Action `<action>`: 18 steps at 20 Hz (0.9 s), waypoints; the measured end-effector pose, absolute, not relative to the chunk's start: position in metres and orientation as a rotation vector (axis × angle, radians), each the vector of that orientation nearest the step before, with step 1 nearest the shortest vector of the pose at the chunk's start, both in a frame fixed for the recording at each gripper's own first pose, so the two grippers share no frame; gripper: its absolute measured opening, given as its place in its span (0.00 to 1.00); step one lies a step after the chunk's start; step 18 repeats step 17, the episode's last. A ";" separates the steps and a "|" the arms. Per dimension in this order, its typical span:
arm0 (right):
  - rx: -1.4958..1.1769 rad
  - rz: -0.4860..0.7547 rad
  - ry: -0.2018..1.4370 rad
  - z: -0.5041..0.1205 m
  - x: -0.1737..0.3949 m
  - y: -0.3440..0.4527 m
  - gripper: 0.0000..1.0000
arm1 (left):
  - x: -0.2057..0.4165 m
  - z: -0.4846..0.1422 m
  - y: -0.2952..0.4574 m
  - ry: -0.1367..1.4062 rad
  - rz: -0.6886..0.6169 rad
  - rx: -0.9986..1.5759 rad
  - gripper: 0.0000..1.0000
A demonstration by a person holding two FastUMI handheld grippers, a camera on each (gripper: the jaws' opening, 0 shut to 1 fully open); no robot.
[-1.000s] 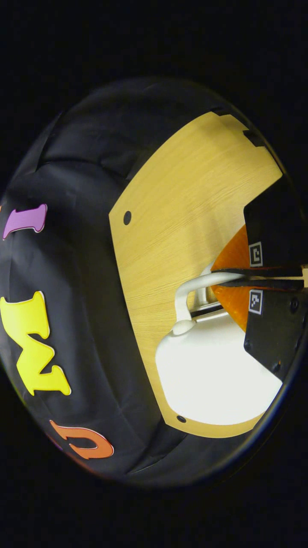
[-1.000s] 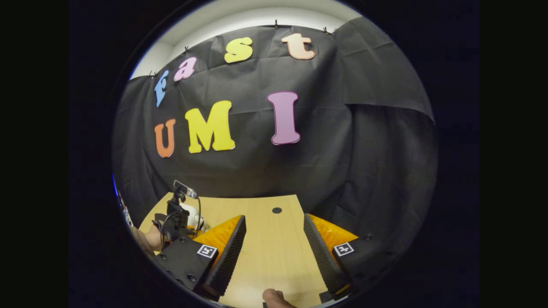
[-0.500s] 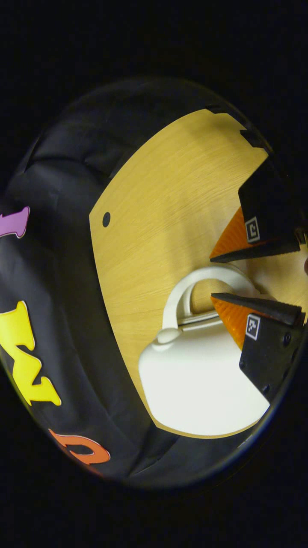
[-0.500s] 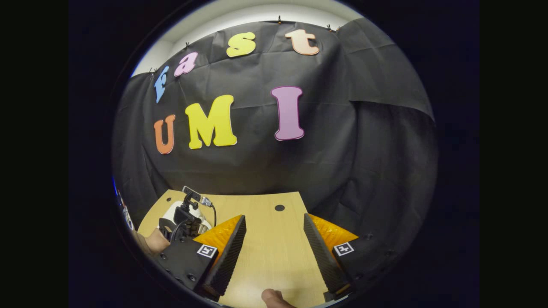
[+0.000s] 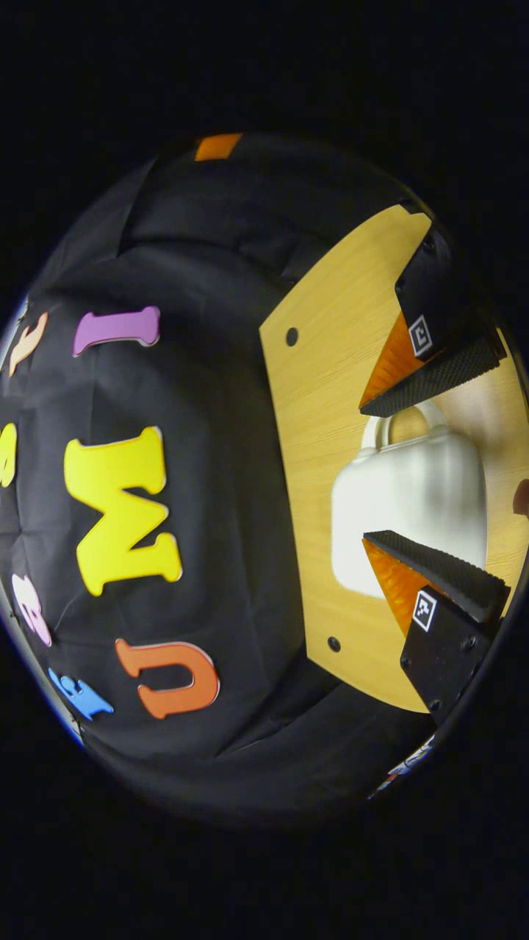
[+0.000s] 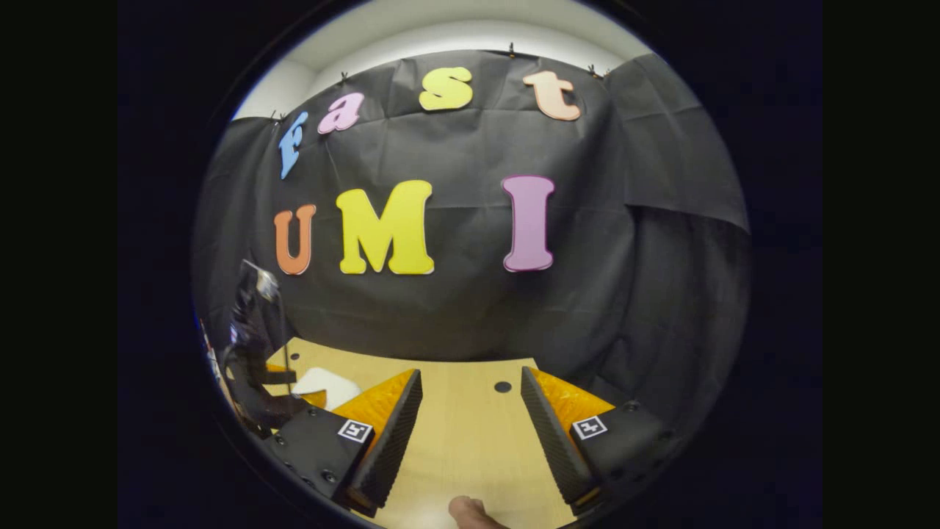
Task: First open the suitcase, pack the skin care products into it, and then close the suitcase.
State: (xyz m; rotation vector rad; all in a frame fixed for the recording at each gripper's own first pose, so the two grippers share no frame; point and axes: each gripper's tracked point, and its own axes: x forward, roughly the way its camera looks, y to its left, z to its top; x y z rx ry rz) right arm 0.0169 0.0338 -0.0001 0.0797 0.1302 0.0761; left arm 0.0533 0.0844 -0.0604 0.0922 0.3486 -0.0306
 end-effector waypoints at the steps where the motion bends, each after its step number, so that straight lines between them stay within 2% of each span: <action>1: 0.081 0.083 0.115 0.008 0.019 0.044 0.78 | 0.048 -0.038 0.087 0.305 -0.009 0.079 0.99; 4: 0.062 0.094 0.073 0.031 0.026 0.074 0.80 | 0.039 0.018 0.113 0.198 0.030 0.031 0.99; 9: 0.060 0.076 0.011 0.056 0.020 0.111 0.80 | -0.016 0.062 0.143 0.063 0.085 -0.005 0.99; 15: 0.024 0.070 0.000 0.043 0.007 0.145 0.78 | -0.035 0.050 0.145 0.050 0.027 -0.078 0.99; 18: 0.021 0.080 0.021 0.038 0.002 0.155 0.80 | -0.034 0.045 0.138 0.043 -0.003 -0.052 0.99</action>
